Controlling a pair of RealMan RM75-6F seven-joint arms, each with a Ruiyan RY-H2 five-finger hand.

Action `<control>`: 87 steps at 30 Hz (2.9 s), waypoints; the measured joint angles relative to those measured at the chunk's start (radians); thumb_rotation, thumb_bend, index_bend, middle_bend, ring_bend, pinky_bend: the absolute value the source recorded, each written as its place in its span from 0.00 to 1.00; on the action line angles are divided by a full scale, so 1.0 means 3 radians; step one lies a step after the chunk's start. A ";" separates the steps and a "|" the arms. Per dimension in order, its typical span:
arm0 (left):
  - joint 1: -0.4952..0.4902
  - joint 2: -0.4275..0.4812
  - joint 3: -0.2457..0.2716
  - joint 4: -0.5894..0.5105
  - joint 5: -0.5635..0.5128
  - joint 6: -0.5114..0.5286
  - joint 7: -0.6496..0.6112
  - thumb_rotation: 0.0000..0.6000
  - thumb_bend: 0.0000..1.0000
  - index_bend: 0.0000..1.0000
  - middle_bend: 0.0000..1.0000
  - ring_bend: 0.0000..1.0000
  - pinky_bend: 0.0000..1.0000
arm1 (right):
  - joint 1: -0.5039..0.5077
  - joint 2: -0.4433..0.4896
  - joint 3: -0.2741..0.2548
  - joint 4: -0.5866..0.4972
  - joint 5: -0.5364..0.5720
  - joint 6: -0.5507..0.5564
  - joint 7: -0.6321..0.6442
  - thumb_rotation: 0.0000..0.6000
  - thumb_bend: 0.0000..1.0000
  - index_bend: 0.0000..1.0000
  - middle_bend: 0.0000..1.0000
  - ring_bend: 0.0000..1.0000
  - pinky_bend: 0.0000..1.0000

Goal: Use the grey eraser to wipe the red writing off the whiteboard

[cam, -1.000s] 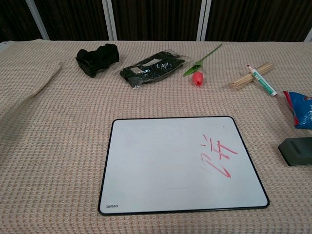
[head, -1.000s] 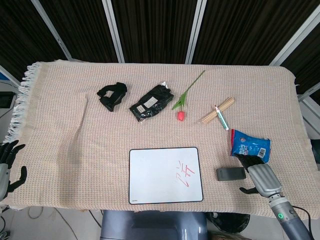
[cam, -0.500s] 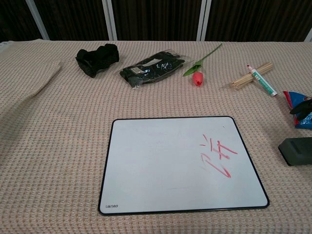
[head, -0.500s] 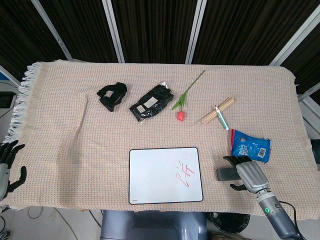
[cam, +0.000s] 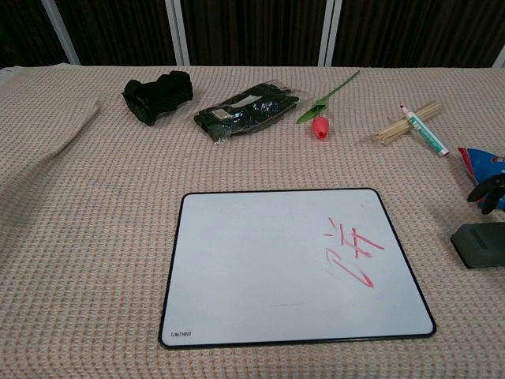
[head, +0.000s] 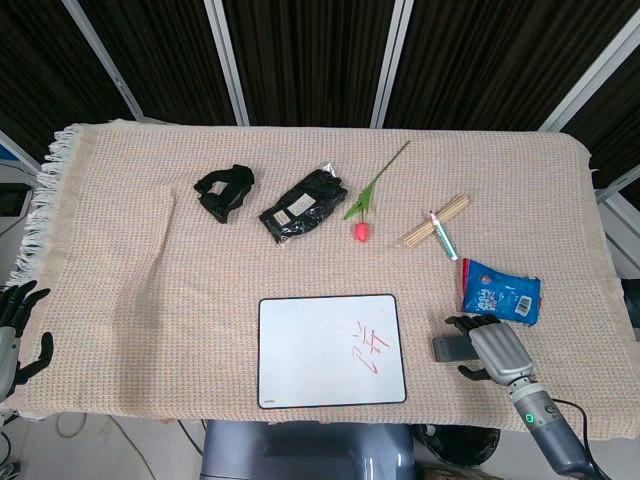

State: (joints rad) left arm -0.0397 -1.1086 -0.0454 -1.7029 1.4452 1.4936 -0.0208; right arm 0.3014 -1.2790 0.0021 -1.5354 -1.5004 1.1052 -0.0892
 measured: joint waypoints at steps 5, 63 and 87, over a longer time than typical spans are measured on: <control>0.0000 0.0001 -0.0001 0.0000 -0.0004 -0.0002 0.0001 1.00 0.53 0.14 0.05 0.00 0.02 | 0.0005 -0.0033 -0.0014 0.0053 -0.0002 0.0019 0.0007 1.00 0.28 0.32 0.37 0.37 0.30; 0.0007 0.0030 -0.0013 -0.0011 -0.0022 0.0002 -0.0036 1.00 0.53 0.15 0.05 0.00 0.05 | 0.0911 -0.0605 0.0535 -0.0262 0.0728 -0.0616 -0.0716 1.00 0.45 0.47 0.48 0.49 0.44; -0.0002 0.0054 -0.0025 0.0010 -0.0040 -0.0023 -0.0102 1.00 0.53 0.15 0.05 0.00 0.05 | 0.1121 -0.1138 0.0343 -0.0221 0.0983 -0.0440 -0.1286 1.00 0.44 0.50 0.50 0.50 0.44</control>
State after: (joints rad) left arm -0.0402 -1.0925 -0.0529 -1.7000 1.4332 1.4866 -0.0513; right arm 0.6376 -1.6204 0.1049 -1.6019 -1.2054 0.9732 -0.4752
